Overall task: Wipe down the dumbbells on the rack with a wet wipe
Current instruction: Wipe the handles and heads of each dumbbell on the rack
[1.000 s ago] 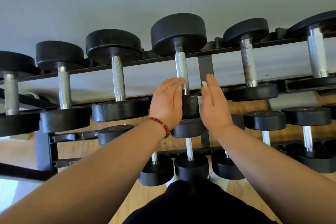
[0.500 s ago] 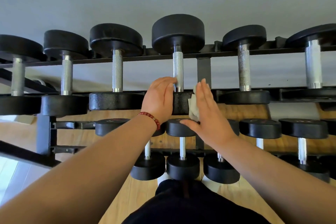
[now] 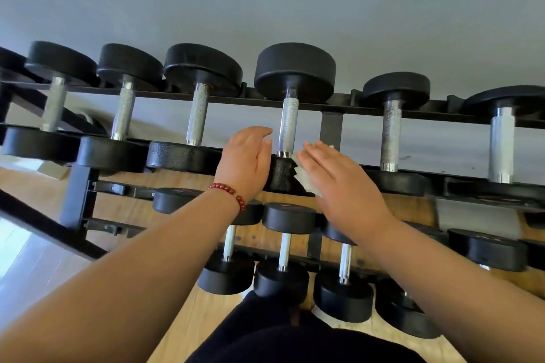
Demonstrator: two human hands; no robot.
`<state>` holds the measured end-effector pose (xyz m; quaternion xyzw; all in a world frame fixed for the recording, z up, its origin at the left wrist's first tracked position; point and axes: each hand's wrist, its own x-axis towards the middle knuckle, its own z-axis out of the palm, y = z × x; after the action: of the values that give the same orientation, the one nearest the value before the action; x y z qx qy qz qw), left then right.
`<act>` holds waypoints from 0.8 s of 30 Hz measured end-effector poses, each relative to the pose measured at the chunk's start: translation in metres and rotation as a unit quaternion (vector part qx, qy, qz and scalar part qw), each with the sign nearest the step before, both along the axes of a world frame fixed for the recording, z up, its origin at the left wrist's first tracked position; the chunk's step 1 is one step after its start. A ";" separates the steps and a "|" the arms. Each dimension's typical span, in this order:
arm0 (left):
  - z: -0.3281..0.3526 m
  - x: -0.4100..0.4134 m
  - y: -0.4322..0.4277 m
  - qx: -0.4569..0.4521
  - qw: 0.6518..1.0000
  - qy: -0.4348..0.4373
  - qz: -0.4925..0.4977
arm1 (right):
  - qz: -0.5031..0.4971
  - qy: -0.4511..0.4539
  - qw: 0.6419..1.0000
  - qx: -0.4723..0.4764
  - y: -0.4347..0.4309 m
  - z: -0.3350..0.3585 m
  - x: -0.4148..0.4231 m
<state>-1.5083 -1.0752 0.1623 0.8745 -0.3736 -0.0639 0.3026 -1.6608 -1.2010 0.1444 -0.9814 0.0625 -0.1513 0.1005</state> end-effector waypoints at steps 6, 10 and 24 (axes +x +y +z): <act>0.015 0.021 0.002 0.005 0.998 -0.054 -0.010 | 0.006 -0.016 1.000 0.008 -0.009 0.019 0.032; 0.021 0.038 -0.005 0.013 0.998 -0.067 -0.017 | -0.008 -0.017 1.000 0.003 -0.015 0.028 0.059; 0.041 0.118 -0.051 -0.056 0.984 -0.143 -0.085 | -0.088 -0.084 0.988 -0.095 -0.047 0.062 0.125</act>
<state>-1.3899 -1.1264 0.2033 0.8215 -0.4891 0.0571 0.2876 -1.5359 -1.2479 0.2066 -0.9610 0.1257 -0.2463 -0.0021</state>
